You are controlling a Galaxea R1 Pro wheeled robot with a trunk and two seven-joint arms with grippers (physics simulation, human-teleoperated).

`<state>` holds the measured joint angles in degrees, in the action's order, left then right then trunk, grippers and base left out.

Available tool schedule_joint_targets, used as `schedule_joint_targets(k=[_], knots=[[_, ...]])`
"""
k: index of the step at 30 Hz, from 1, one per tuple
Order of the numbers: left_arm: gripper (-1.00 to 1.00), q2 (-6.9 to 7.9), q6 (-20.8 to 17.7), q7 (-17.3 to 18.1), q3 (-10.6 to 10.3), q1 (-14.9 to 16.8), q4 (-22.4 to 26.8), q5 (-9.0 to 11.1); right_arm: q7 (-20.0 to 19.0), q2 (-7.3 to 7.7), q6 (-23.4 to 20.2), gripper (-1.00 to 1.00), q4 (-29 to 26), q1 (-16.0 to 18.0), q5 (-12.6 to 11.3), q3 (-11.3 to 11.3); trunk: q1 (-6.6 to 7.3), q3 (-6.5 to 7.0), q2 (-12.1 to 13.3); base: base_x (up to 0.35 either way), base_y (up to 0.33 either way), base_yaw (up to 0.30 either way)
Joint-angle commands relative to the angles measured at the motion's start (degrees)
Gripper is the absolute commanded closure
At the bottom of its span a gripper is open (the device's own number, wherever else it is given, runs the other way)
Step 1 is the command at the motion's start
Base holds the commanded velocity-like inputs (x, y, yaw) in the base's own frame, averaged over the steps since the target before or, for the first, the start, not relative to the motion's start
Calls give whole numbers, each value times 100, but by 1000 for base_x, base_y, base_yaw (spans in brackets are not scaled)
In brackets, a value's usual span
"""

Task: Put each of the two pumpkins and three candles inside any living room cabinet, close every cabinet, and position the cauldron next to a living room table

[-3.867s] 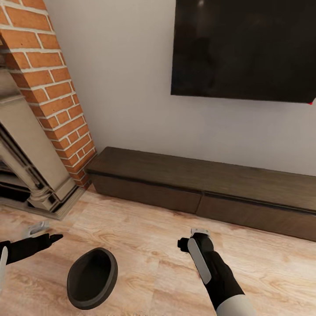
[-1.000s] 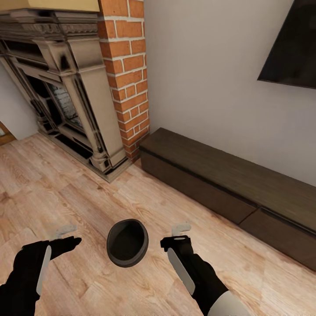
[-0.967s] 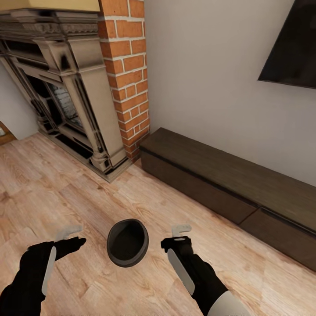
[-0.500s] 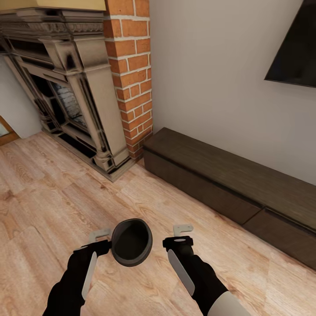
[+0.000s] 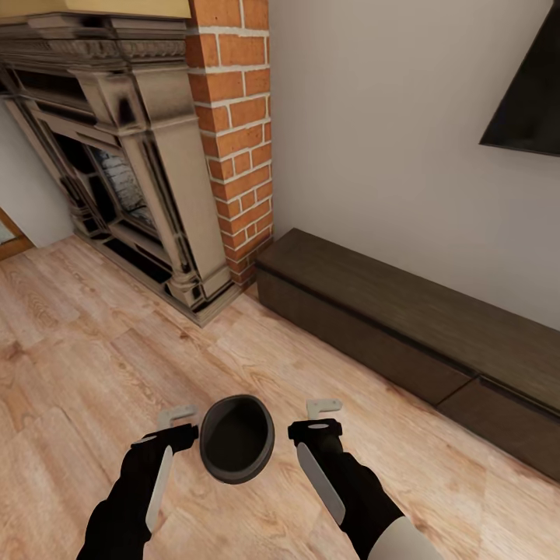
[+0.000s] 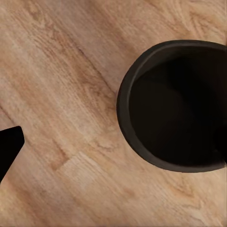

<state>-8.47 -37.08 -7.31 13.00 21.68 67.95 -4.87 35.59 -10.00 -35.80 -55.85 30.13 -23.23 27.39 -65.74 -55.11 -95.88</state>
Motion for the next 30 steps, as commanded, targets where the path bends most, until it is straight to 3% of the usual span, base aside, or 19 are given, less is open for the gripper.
schedule_joint_targets(k=[1,12,20,30], knots=[[-100,-5,-25,19,9,3,7,-49,54,0,-13,-100,-5,5,-50,11,-1,-4,-2,71,4,0],[-100,-5,-14,16,9,3,7,-40,53,0,-15,-100,-5,2,-50,12,-1,-4,-2,48,76,31],[-100,-12,-10,19,9,3,7,-42,53,0,-15,-100,-5,2,-50,193,-1,-4,-2,50,99,247],[-100,-14,-1,11,-13,3,-183,-67,39,0,-15,-100,-13,2,-50,207,-1,-13,-2,121,21,284]])
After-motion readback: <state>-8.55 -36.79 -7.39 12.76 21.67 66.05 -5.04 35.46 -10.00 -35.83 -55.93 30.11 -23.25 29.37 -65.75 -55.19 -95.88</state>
